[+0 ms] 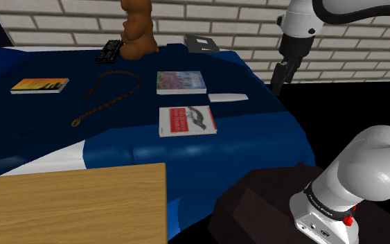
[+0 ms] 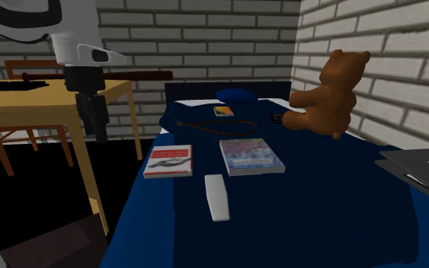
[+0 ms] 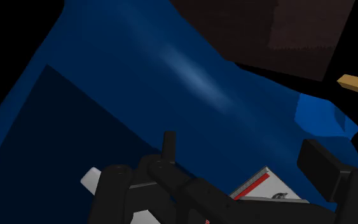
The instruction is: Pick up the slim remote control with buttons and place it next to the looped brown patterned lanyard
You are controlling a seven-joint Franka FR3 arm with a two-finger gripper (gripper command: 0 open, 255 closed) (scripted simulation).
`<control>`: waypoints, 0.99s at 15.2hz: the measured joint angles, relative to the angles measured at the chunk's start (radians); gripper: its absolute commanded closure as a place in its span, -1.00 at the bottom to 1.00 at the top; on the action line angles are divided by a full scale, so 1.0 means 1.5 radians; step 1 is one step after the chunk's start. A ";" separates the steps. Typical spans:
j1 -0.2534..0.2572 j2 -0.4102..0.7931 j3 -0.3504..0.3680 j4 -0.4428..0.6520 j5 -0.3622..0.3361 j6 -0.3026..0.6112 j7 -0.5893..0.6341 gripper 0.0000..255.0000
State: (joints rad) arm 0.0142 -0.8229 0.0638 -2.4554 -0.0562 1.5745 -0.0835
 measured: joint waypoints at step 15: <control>0.033 0.241 -0.186 0.019 -0.073 0.257 -0.360 -1.00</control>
State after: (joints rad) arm 0.0636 -0.4609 -0.2157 -2.4274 -0.1657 1.9606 -0.6242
